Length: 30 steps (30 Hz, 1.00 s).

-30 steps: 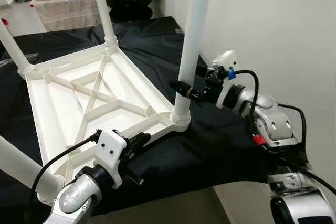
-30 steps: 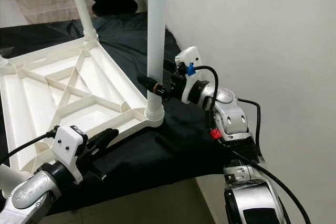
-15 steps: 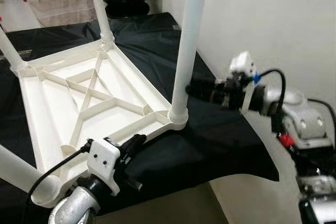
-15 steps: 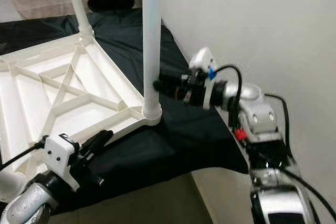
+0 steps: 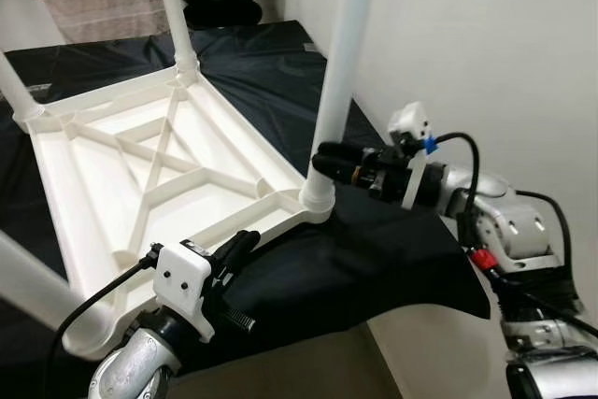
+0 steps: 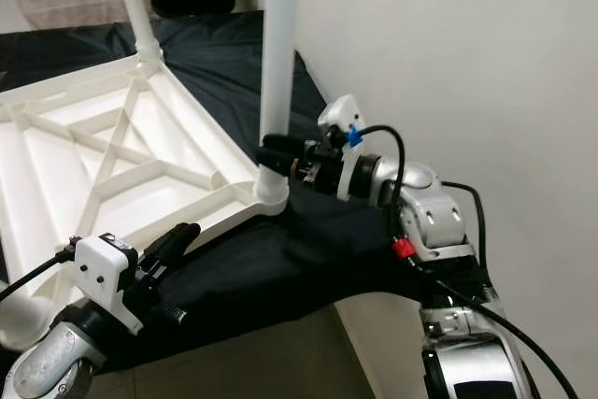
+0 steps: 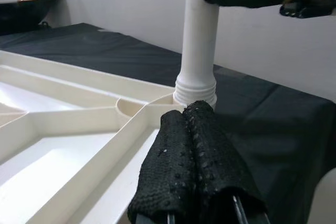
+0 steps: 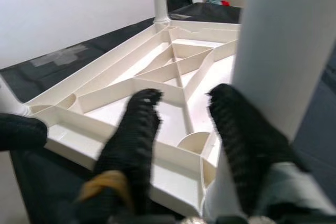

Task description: Building children table

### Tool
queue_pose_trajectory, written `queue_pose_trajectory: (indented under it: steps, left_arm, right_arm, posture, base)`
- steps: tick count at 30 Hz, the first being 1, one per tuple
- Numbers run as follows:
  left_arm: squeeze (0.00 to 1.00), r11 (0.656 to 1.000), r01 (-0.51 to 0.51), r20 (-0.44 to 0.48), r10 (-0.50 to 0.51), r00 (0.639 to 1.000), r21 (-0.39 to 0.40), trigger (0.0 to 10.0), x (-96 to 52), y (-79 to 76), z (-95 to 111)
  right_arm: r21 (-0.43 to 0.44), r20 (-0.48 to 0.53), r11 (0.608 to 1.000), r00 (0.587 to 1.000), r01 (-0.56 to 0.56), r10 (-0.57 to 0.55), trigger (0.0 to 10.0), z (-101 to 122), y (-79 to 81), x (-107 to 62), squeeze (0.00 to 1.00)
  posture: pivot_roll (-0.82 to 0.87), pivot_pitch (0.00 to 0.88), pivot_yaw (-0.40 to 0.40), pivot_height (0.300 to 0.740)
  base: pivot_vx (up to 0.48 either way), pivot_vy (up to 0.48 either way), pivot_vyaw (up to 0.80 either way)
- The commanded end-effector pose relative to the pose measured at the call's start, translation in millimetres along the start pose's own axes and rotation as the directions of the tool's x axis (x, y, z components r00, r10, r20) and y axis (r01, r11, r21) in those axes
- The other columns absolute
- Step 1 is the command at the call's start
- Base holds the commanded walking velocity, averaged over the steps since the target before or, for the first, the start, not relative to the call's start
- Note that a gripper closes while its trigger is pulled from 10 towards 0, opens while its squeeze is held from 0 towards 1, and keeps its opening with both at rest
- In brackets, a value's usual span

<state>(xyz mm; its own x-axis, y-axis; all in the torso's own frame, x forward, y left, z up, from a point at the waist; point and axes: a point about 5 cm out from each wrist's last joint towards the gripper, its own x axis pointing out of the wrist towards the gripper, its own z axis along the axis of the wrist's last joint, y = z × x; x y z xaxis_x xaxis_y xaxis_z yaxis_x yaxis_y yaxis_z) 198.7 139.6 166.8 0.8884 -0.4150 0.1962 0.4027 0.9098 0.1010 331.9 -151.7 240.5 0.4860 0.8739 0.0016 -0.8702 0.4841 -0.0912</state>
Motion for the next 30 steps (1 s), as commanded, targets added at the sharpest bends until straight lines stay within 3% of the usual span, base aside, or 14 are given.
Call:
queue_pose_trajectory:
  steps: [1,3,7,8,12,13,15,16,18,21,22,23,24,30]
  left_arm:
    - [0.00,1.000,-0.004,-0.004,0.004,1.000,-0.003,10.0,-1.1,-0.2,-2]
    - [0.00,1.000,-0.006,-0.005,0.006,1.000,-0.003,10.0,-1.6,-0.3,-2]
    - [0.00,1.000,0.000,-0.010,0.000,1.000,-0.009,10.0,-1.2,-0.2,-4]
    - [0.00,1.000,0.004,-0.013,-0.004,1.000,-0.014,10.0,-0.9,-0.2,-5]
    - [0.00,1.000,0.008,-0.014,-0.008,1.000,-0.017,10.0,-0.1,-0.7,-6]
    - [0.00,1.000,0.011,-0.015,-0.011,1.000,-0.018,10.0,0.4,-1.0,-6]
    - [0.00,1.000,0.011,-0.015,-0.011,1.000,-0.018,10.0,0.4,-1.0,-6]
    - [0.00,1.000,0.013,-0.015,-0.013,1.000,-0.022,10.0,1.0,-1.2,-7]
    - [0.00,1.000,0.017,-0.014,-0.017,1.000,-0.025,10.0,1.4,-1.7,-7]
    - [0.00,0.999,0.021,-0.012,-0.022,1.000,-0.027,10.0,1.8,-2.5,-7]
    - [0.00,0.999,0.025,-0.010,-0.025,1.000,-0.024,10.0,1.8,-3.1,-7]
    - [0.00,0.999,0.025,-0.010,-0.025,1.000,-0.024,10.0,1.8,-3.1,-7]
    - [0.00,0.999,0.026,-0.007,-0.026,1.000,-0.024,10.0,1.6,-3.4,-7]
    - [0.00,0.999,0.018,0.006,-0.017,1.000,-0.028,10.0,1.4,-2.4,-5]
  right_arm:
    - [-0.005,-0.001,1.000,1.000,0.024,-0.024,10.0,1,-3.9,-7.3,1.00]
    - [-0.005,-0.051,0.997,0.996,-0.075,0.075,10.0,3,3.2,-25.0,1.00]
    - [-0.024,-0.116,0.991,0.985,-0.130,0.126,10.0,4,4.3,-41.8,1.00]
    - [-0.044,-0.111,0.997,0.992,-0.062,0.057,10.0,7,-6.2,-40.5,1.00]
    - [-0.082,-0.117,0.997,0.993,0.009,-0.018,10.0,8,-18.9,-38.7,1.00]
    - [-0.114,-0.091,0.988,0.990,0.100,-0.111,10.0,13,-30.9,-35.2,1.00]
    - [-0.114,-0.091,0.988,0.990,0.100,-0.111,10.0,13,-30.9,-35.2,1.00]
    - [-0.118,-0.045,0.973,0.978,0.196,-0.202,10.0,20,-42.0,-29.3,1.00]
    - [-0.121,0.006,0.962,0.969,0.246,-0.247,10.0,27,-46.8,-21.5,1.00]
    - [-0.101,0.087,0.968,0.971,0.231,-0.223,10.0,40,-45.2,-8.7,1.00]
    - [-0.101,0.103,0.983,0.984,0.153,-0.142,10.0,44,-38.6,-4.4,0.35]
    - [-0.101,0.103,0.983,0.984,0.153,-0.142,10.0,44,-38.6,-4.4,0.35]
    - [-0.115,0.111,0.991,0.992,0.071,-0.058,10.0,47,-31.4,-1.0,0.00]
    - [-0.124,0.118,0.992,0.992,-0.019,0.034,10.0,54,-27.3,8.4,0.00]
  posture:
    - [-0.01,0.135,-0.084,0.740]
    - [-0.01,0.137,-0.081,0.740]
    - [-0.02,0.138,-0.074,0.740]
    - [-0.02,0.139,-0.071,0.740]
    - [-0.02,0.137,-0.072,0.740]
    - [-0.02,0.136,-0.072,0.740]
    - [-0.02,0.136,-0.072,0.740]
    - [-0.02,0.135,-0.073,0.740]
    - [-0.01,0.134,-0.074,0.740]
    - [-0.01,0.134,-0.074,0.740]
    - [-0.01,0.133,-0.075,0.740]
    - [-0.01,0.133,-0.075,0.740]
    - [-0.01,0.131,-0.079,0.740]
    - [-0.01,0.129,-0.086,0.740]
  base:
    - [0.000,0.000,0.00]
    - [0.000,0.000,0.00]
    - [0.000,0.000,0.00]
    - [0.000,0.000,0.00]
    - [0.000,0.000,0.00]
    - [0.000,0.000,0.00]
    - [0.000,0.000,0.00]
    - [0.000,0.000,0.00]
    - [0.000,0.000,0.00]
    - [0.000,0.000,0.00]
    - [0.000,0.000,0.00]
    - [0.000,0.000,0.00]
    - [0.000,0.000,0.00]
    - [0.000,0.000,0.00]
